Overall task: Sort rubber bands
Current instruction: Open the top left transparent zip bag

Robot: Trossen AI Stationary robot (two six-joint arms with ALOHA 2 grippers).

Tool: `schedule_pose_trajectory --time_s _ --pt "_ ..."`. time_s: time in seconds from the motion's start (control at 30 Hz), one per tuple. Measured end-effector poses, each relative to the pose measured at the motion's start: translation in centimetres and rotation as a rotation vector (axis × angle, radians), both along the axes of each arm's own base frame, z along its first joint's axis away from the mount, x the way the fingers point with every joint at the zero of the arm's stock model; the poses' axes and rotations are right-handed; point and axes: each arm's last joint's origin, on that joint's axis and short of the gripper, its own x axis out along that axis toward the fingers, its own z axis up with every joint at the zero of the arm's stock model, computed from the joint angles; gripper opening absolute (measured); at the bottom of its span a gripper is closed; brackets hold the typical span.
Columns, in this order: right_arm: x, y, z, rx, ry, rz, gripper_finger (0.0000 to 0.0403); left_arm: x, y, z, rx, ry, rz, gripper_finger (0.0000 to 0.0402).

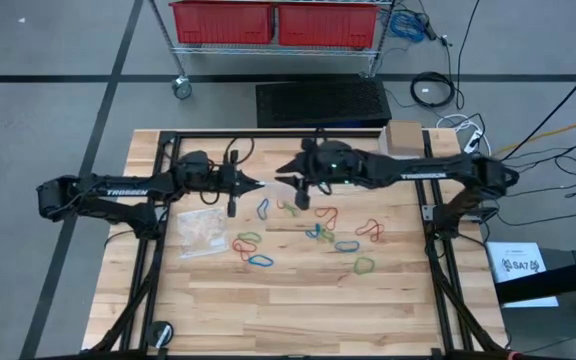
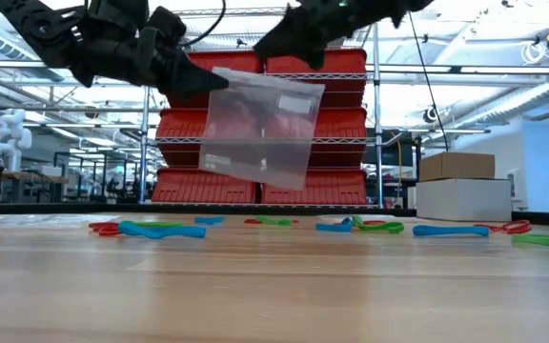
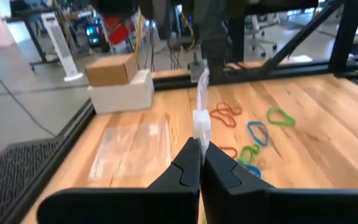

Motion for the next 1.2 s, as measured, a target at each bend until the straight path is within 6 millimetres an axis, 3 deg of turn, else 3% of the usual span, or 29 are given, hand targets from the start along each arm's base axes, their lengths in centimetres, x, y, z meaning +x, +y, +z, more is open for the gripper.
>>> schedule_pose_trajectory --time_s 0.23,0.4,0.87,1.03,1.2 --pt "3.7 -0.6 -0.3 -0.001 0.152 0.020 0.0129 -0.1 0.0 -0.4 0.002 0.037 0.020 0.0000" --pt "5.3 -0.8 -1.5 -0.022 0.247 0.039 0.0138 -0.1 0.0 -0.5 0.003 0.047 0.020 0.0000" --pt "5.7 -0.9 -1.0 0.012 0.230 0.096 0.0073 -0.1 0.0 -0.6 0.002 0.065 0.020 0.0000" --pt "5.7 -0.9 -1.0 0.011 0.231 0.096 0.0076 -0.1 0.0 -0.6 0.002 0.065 0.020 0.0000" --pt "5.7 -0.9 -1.0 0.011 0.231 0.095 0.0108 -0.1 0.0 -0.6 0.002 0.065 0.020 0.0000"
